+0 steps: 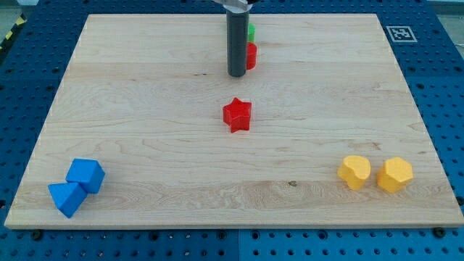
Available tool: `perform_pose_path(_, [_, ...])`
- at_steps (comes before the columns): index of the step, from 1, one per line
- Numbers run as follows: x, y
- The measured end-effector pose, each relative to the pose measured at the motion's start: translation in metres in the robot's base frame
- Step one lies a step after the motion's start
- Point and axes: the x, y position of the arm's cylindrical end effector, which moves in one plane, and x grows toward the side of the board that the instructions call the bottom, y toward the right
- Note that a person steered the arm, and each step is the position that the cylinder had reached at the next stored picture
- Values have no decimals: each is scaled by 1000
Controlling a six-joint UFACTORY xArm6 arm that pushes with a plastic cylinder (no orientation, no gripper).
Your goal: Move red star towards centre
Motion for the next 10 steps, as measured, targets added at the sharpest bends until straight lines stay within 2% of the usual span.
perform_pose_path(1, [35,-19])
perform_pose_path(3, [132,-24])
perform_pose_path(4, [151,-17])
perform_pose_path(5, [152,-10])
perform_pose_path(8, [92,-9])
perform_pose_path(10, [123,9])
